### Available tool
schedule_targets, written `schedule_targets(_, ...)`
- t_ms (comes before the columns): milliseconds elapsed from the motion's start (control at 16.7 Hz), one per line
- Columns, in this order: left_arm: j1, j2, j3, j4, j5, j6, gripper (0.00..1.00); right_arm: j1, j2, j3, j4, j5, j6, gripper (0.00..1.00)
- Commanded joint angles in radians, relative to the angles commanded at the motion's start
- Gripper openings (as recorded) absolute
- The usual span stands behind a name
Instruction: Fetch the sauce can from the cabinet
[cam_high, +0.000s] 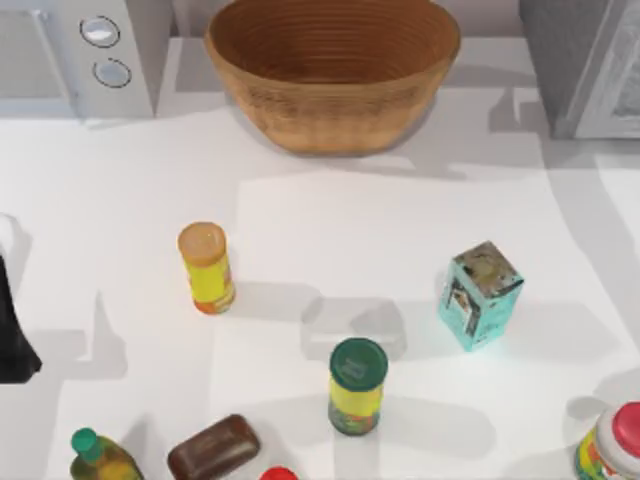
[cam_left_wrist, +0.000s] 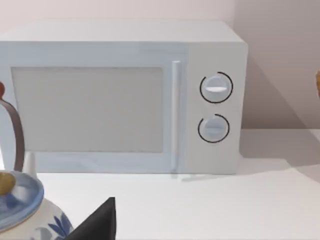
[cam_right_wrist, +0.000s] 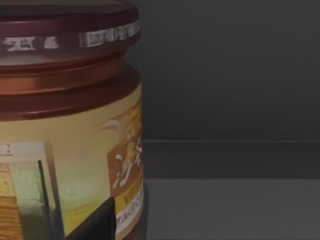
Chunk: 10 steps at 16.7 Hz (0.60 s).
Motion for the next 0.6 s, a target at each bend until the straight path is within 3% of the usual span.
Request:
schedule_targets(480,0.000,0.000,0.000,0.000,0.000,0.000,1.00,0.255,0.109,0.065,0.045,0.264,-0.002,1.00)
schedule_targets(600,0.000,0.000,0.000,0.000,0.000,0.000,1.00,0.282,0.119,0.068,0.052,0.291,-0.003,1.00)
